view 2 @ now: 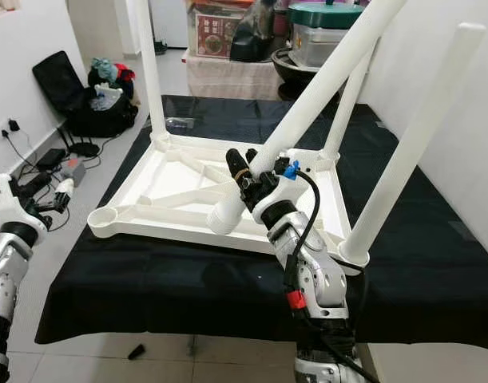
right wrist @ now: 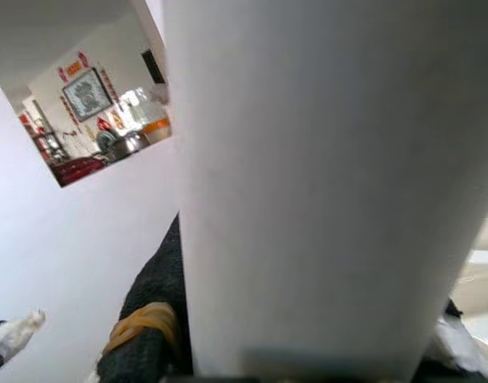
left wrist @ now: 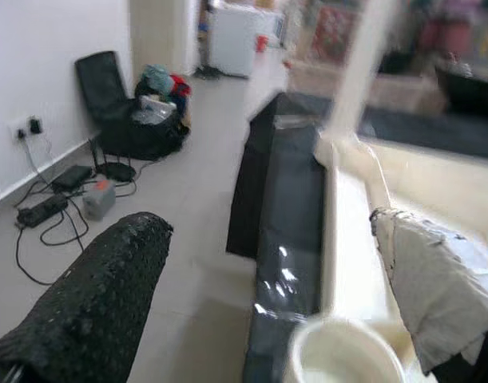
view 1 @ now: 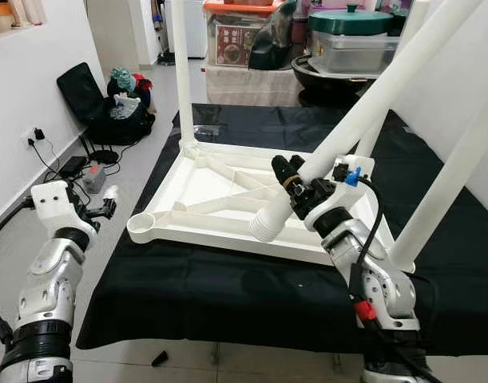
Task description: Building children table
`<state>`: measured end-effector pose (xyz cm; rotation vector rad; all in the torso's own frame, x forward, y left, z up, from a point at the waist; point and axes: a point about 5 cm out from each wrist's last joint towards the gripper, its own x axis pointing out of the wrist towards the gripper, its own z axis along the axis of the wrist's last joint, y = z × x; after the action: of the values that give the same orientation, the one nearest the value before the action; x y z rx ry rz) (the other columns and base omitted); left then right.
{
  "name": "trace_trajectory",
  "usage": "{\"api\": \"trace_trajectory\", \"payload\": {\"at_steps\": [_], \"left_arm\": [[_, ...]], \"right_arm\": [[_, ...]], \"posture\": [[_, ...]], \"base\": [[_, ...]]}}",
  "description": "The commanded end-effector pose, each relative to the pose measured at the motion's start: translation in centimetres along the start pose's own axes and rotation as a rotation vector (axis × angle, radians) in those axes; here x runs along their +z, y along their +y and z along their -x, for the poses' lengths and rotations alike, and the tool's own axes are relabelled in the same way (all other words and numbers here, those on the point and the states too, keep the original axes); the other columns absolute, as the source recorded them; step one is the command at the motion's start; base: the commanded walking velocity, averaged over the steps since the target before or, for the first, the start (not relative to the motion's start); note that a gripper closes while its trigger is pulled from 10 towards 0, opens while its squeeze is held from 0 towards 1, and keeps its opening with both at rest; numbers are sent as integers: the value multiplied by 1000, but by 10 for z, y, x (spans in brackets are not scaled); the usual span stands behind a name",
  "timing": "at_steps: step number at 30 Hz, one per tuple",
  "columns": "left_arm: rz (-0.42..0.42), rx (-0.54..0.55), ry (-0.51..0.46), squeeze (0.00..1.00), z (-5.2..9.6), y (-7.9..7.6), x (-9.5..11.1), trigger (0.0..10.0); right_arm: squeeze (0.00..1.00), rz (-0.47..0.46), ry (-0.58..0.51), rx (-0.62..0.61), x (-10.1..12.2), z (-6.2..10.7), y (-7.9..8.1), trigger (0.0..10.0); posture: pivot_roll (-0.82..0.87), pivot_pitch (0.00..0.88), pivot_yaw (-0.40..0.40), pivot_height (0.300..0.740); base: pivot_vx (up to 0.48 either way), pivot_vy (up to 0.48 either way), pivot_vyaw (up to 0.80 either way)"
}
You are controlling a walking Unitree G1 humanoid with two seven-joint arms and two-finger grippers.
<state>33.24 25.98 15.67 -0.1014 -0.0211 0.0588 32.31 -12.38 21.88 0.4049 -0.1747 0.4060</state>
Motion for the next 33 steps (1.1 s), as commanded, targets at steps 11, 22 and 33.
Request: {"api": "trace_trajectory", "payload": {"at_steps": [11,22,33], "left_arm": [[-128,-20,101,0,2,-4,-23,10000],[-185,-11,111,0,1,-6,-28,10000],[-203,150,131,0,9,20,-31,10000]], "right_arm": [[0,254,-134,-368,9,-2,-31,0],[0,207,-129,-316,-7,-17,-4,0],[0,126,-102,48,-33,-43,71,0]], "posture": [[88,0,-72,740],[91,0,-77,740],[125,0,-102,740]], "base": [[0,0,0],[0,0,0],[0,0,0]]}}
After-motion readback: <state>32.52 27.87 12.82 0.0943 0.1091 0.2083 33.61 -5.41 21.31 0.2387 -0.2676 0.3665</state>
